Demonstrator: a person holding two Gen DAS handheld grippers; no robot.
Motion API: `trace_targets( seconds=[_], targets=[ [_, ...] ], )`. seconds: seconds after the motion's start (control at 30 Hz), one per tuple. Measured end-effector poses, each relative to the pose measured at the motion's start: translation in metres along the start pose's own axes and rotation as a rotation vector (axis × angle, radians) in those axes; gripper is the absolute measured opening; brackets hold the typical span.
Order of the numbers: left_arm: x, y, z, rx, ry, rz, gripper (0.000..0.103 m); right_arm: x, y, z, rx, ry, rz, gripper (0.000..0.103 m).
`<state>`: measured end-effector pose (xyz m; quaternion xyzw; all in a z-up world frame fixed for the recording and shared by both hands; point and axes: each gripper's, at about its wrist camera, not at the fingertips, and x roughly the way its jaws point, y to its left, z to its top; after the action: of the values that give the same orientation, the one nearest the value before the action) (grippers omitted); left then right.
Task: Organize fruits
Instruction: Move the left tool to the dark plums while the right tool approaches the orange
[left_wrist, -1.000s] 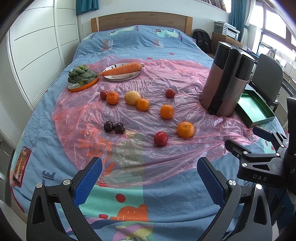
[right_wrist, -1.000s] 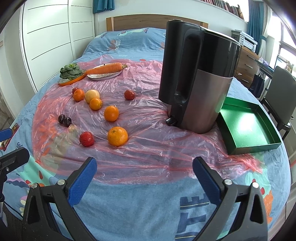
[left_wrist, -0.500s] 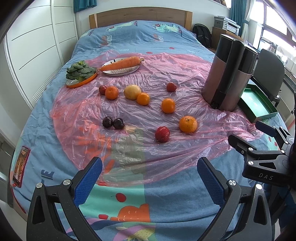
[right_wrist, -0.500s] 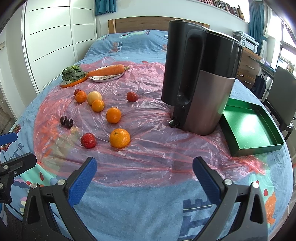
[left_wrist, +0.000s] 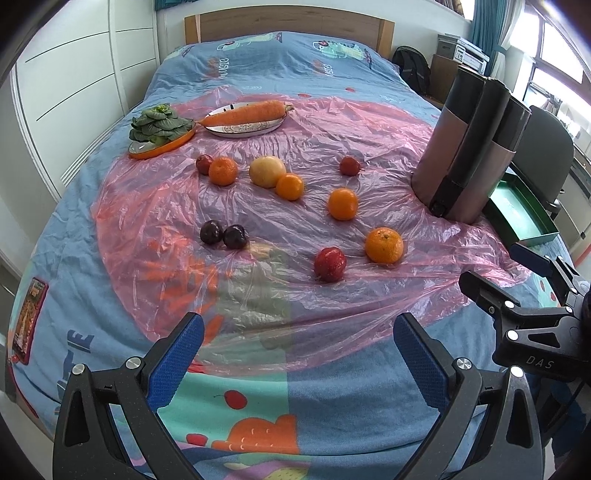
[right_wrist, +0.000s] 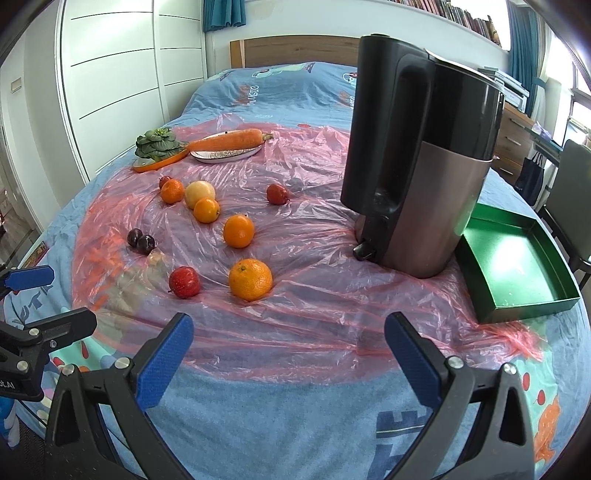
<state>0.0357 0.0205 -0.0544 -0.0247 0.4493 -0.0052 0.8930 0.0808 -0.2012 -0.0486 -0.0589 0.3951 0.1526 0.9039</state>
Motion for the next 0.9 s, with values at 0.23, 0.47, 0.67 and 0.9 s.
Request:
trace_targets(
  seconds=[0.23,0.47,0.67,0.9],
  targets=[
    [0.011,0.040,-0.002,-0.093,-0.014,0.024,0.100,0.019,0.003,0.007,-0.030,0.011,0.040,0.103],
    [0.042,0.072,0.008,-0.172,0.023,0.043,0.090,0.045,0.012,0.014,-0.070,0.026,0.077,0.103],
    [0.071,0.098,0.035,-0.146,0.025,0.063,0.072,0.066,0.013,0.021,-0.085,0.037,0.107,0.103],
    [0.099,0.106,0.056,0.071,0.060,0.092,0.060,0.085,0.012,0.025,-0.120,0.066,0.127,0.103]
  ],
)
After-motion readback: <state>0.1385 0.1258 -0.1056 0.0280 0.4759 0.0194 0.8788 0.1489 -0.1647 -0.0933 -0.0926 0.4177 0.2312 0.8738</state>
